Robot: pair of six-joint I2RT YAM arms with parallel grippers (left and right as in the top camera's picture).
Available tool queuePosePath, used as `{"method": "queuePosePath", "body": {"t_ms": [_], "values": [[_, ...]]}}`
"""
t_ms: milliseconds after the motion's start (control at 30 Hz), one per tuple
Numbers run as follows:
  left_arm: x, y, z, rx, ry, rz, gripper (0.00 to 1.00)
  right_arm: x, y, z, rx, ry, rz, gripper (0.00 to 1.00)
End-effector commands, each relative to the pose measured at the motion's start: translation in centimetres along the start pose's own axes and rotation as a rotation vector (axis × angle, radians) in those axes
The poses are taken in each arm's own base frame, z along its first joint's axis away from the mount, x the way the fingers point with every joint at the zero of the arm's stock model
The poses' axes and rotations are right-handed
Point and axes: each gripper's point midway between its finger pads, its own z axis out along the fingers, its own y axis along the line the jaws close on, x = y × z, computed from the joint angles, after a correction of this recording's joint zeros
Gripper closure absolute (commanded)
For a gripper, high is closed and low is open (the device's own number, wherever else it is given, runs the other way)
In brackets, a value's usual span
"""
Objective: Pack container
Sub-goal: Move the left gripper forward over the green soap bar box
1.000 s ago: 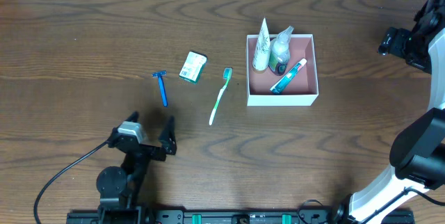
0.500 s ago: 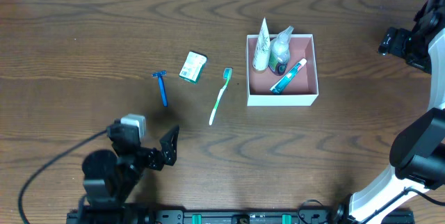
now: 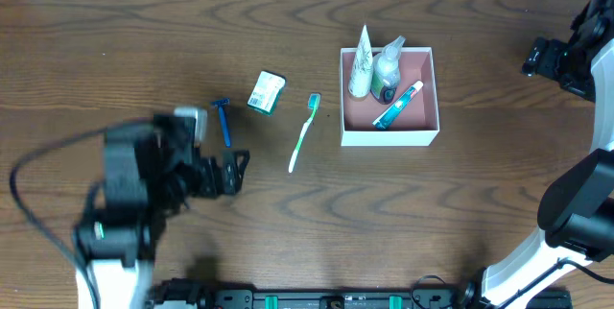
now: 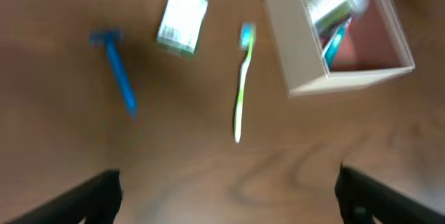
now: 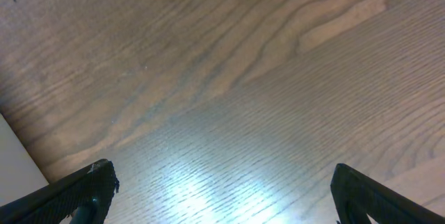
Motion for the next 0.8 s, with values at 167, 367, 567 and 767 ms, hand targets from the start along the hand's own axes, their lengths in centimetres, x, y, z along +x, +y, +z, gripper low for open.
{"method": "queuePosePath", "body": {"t_ms": [167, 367, 567, 767], "values": [[-4.9, -0.1, 2.8, 0.035, 0.132, -0.064, 0.02, 0.2, -0.5, 0.6, 0.017, 0.015, 0.017, 0.01], [-6.3, 3.0, 5.6, -0.226, 0.217, 0.026, 0.02, 0.2, -0.5, 0.6, 0.018, 0.015, 0.018, 0.01], [-8.9, 2.2, 9.8, -0.254, 0.298, 0.211, 0.02, 0.2, -0.5, 0.6, 0.018, 0.015, 0.018, 0.01], [-9.9, 4.1, 14.4, -0.314, 0.345, 0.261, 0.02, 0.2, -0.5, 0.6, 0.018, 0.015, 0.018, 0.01]]}}
